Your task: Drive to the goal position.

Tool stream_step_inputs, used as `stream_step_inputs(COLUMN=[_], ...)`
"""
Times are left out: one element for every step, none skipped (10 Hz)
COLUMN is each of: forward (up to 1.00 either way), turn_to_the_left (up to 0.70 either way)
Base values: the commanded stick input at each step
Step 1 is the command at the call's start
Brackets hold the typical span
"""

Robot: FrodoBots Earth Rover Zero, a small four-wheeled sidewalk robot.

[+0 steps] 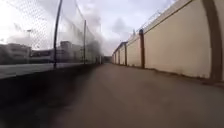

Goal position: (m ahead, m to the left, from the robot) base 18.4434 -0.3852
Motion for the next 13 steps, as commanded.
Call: stream_step_inputs(forward=[0.5,0.5,0.5,0.5,0.5,0.5,0.5,0.5,0.5,0.5,0.5,0.5,0.5], turn_to_the_left=[0.0,0.0,0.0,0.0,0.0,0.0,0.0,0.0,0.0,0.0,0.0,0.0,0.0])
